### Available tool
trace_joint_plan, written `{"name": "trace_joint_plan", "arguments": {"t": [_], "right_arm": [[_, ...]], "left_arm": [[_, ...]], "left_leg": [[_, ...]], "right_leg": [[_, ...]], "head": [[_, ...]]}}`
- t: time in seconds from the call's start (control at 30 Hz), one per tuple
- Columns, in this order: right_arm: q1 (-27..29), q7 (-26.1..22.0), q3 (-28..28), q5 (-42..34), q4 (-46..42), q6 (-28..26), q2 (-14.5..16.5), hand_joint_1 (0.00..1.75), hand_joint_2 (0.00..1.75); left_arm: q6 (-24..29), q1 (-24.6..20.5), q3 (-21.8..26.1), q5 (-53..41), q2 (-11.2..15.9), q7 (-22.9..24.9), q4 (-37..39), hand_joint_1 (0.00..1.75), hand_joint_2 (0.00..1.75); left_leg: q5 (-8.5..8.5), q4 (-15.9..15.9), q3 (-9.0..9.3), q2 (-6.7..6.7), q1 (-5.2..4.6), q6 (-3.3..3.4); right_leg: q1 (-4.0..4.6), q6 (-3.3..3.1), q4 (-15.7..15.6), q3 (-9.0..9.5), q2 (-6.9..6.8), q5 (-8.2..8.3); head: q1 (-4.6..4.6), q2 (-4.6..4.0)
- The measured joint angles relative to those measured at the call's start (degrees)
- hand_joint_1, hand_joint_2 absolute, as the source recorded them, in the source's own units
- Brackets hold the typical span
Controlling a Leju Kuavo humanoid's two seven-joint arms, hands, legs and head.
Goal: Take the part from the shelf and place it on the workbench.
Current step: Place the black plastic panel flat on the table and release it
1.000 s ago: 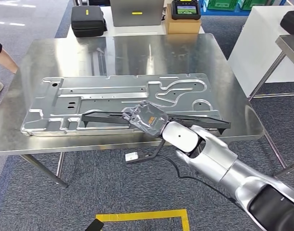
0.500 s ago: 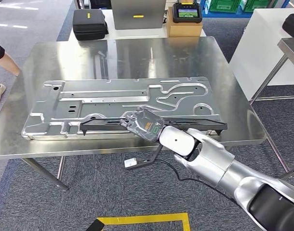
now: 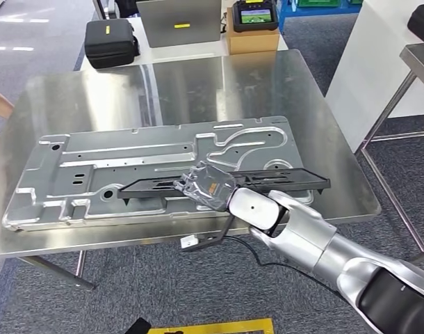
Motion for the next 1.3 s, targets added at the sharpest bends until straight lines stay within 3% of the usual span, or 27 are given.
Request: {"name": "trace_joint_plan", "arguments": {"t": [0.03, 0.13, 0.17, 0.23, 0.3, 0.37, 0.43, 0.47, 0.5, 0.53, 0.6, 0.67, 0.73, 0.83, 0.97, 1.0, 1.03, 1.1, 1.17, 1.23, 1.3], "right_arm": [[0.02, 0.0, 0.03, -0.03, 0.0, -0.01, 0.01, 1.75, 1.75], [0.15, 0.0, 0.1, -0.16, 0.09, -0.1, -0.02, 1.75, 1.75], [0.22, 0.01, 0.13, -0.24, 0.13, -0.18, -0.02, 1.75, 1.75], [0.19, 0.01, 0.15, -0.42, 0.15, -0.34, 0.0, 1.75, 1.75], [0.04, 0.03, 0.11, -0.65, 0.12, -0.44, -0.11, 1.75, 1.75], [-0.01, 0.05, 0.13, -0.9, 0.13, -0.51, -0.28, 1.75, 1.75], [0.13, 0.07, 0.17, -1.01, 0.14, -0.56, -0.45, 1.75, 1.75], [0.24, 0.07, 0.19, -1.04, 0.16, -0.59, -0.54, 1.75, 1.75], [0.32, 0.07, 0.21, -1.1, 0.21, -0.69, -0.64, 1.75, 1.75], [0.37, 0.07, 0.24, -1.28, 0.27, -0.87, -0.72, 1.75, 1.75], [0.56, 0.04, 0.25, -2.07, 0.42, -1.31, -0.85, 1.75, 1.75], [0.98, -0.05, 0.26, -3.04, 0.61, -1.64, -0.96, 1.75, 1.75], [1.37, -0.26, 0.2, -3.91, 0.84, -1.9, -1.04, 1.75, 1.75], [1.35, -0.71, 0.08, -4.75, 0.97, -1.96, -0.91, 1.75, 1.75], [1.3, -0.97, 0.05, -5.12, 1.33, -1.85, -0.8, 1.75, 1.75], [1.34, -1.01, 0.05, -5.16, 1.47, -1.85, -0.8, 1.75, 1.75], [1.36, -1.03, 0.05, -5.21, 1.61, -1.85, -0.81, 1.75, 1.75], [1.35, -1.03, 0.04, -5.3, 1.81, -1.84, -0.8, 1.75, 1.75], [1.28, -1.03, 0.04, -5.32, 1.97, -1.78, -0.79, 1.75, 1.75], [1.28, -1.03, 0.03, -5.32, 2.05, -1.61, -0.79, 1.75, 1.75], [1.28, -1.03, 0.02, -5.33, 2.09, -1.45, -0.8, 1.75, 1.75]], "left_arm": [[0.0, 0.04, 0.0, 0.0, 0.0, 0.0, 0.0, 0.0, 1.75], [-0.01, 0.23, 0.0, 0.04, 0.03, 0.0, 0.0, 0.0, 1.75], [-0.01, 0.31, 0.0, 0.07, 0.04, 0.01, 0.0, 0.0, 1.75], [-0.01, 0.31, 0.0, 0.1, 0.04, 0.03, 0.0, 0.0, 1.75], [0.0, 0.12, 0.0, 0.1, 0.04, 0.03, 0.0, 0.0, 1.75], [-0.01, -0.04, 0.0, 0.11, 0.02, 0.02, 0.0, 0.0, 1.75], [-0.02, -0.04, 0.0, 0.11, -0.01, 0.03, 0.0, 0.0, 1.75], [-0.02, 0.0, 0.0, 0.11, -0.02, 0.03, 0.0, 0.0, 1.75], [-0.02, 0.03, 0.0, 0.11, -0.02, 0.03, 0.0, 0.0, 1.75], [0.0, 0.05, 0.0, 0.13, -0.02, 0.04, 0.0, 0.0, 1.75], [0.1, 0.08, 0.0, 0.16, -0.03, 0.15, 0.0, 0.0, 1.75], [0.27, 0.12, 0.02, 0.17, -0.03, 0.34, 0.01, 0.0, 1.75], [0.33, 0.18, 0.04, 0.16, -0.03, 0.39, 0.03, 0.0, 1.75], [0.43, 0.12, 0.04, 0.15, -0.03, 0.39, 0.04, 0.0, 1.75], [0.77, -0.11, 0.05, 0.16, -0.01, 0.41, 0.03, 0.0, 1.75], [0.85, -0.02, 0.06, 0.16, 0.0, 0.41, 0.03, 0.0, 1.75], [0.92, 0.06, 0.07, 0.15, 0.0, 0.39, 0.04, 0.0, 1.75], [1.01, 0.08, 0.07, 0.1, 0.0, 0.26, 0.03, 0.0, 1.75], [1.05, -0.06, 0.07, 0.08, 0.0, 0.05, 0.04, 0.0, 1.75], [1.2, -0.15, 0.08, 0.14, 0.0, -0.03, 0.04, 0.0, 1.75], [1.45, -0.17, 0.09, 0.38, -0.05, 0.09, 0.04, 0.0, 1.75]], "left_leg": [[1.46, -2.28, -0.14, -0.01, -0.16, 0.44], [10.14, -10.36, 0.43, -0.44, -1.16, 2.53], [11.74, -11.47, 0.6, -0.63, -1.47, 3.03], [11.4, -12.18, 1.47, -0.79, -1.72, 3.47], [10.56, -13.55, 3.18, -0.73, -1.48, 3.56], [9.66, -14.46, 5.07, -0.7, -1.13, 3.71], [8.55, -14.61, 6.52, -0.71, -1.03, 3.88], [7.98, -14.61, 7.22, -0.73, -1.03, 3.88], [7.44, -14.6, 7.95, -0.76, -1.03, 3.85], [6.9, -14.59, 8.71, -0.79, -1.03, 3.78], [5.81, -14.69, 10.11, -0.83, -0.99, 3.52], [5.11, -14.8, 10.87, -0.83, -0.91, 3.09], [4.92, -14.73, 11.05, -0.82, -0.87, 2.62], [3.98, -13.18, 10.57, -0.76, -0.85, 1.75], [-0.71, -2.44, 4.63, -0.59, 0.33, -0.13], [-0.65, -1.29, 3.7, -0.54, 0.63, -0.47], [0.47, -2.03, 3.69, -0.48, 0.89, -0.76], [4.85, -8.21, 6.0, -0.31, 1.32, -1.2], [7.06, -13.56, 7.92, -0.12, 1.21, -1.04], [6.86, -14.85, 8.14, -0.05, 0.85, -0.37], [7.17, -15.1, 8.27, -0.07, 0.83, -0.07]], "right_leg": [[0.13, 0.01, -0.03, 1.02, 0.07, -0.72], [0.45, 0.38, -0.39, 3.79, 0.25, -3.0], [0.42, 0.76, -0.71, 4.39, 0.37, -3.58], [0.32, 1.58, -0.73, 5.02, 0.62, -3.44], [0.29, 2.06, 1.51, 4.55, 0.54, -2.44], [0.35, 2.36, 6.78, 1.61, 0.45, -3.04], [0.41, 2.62, 12.17, -2.9, 0.43, -5.96], [0.41, 2.72, 13.32, -4.79, 0.42, -7.13], [0.41, 2.81, 12.97, -6.05, 0.41, -7.12], [0.42, 2.85, 11.09, -6.64, 0.39, -5.58], [0.48, 2.6, 5.09, -6.51, 0.34, 0.8], [0.86, 1.73, 1.42, -6.64, 0.3, 5.16], [1.24, 0.62, 0.71, -6.88, 0.26, 5.66], [0.63, -0.35, -0.14, -5.95, 0.03, 5.69], [0.1, -0.7, -0.39, -5.41, -0.53, 5.32], [-0.01, -0.6, -0.38, -5.29, -0.58, 5.19], [-0.15, -0.44, -0.37, -5.11, -0.6, 5.05], [-0.47, 0.02, -0.39, -4.58, -0.6, 4.71], [-0.61, 0.63, -0.38, -4.31, -0.55, 4.47], [-0.54, 1.35, -0.36, -4.3, -0.47, 4.18], [-0.47, 1.03, -0.44, -4.1, -0.39, 3.97]], "head": [[-0.01, 0.0], [0.07, 0.0], [0.1, 0.0], [0.13, 0.0], [0.15, 0.0], [0.19, 0.0], [0.21, 0.0], [0.21, 0.0], [0.21, 0.0], [0.21, 0.0], [0.19, 0.0], [0.19, 0.01], [0.28, 0.01], [0.33, 0.0], [0.25, 0.0], [0.26, 0.0], [0.26, 0.0], [0.26, 0.0], [0.23, 0.0], [0.23, 0.0], [0.25, 0.0]]}}
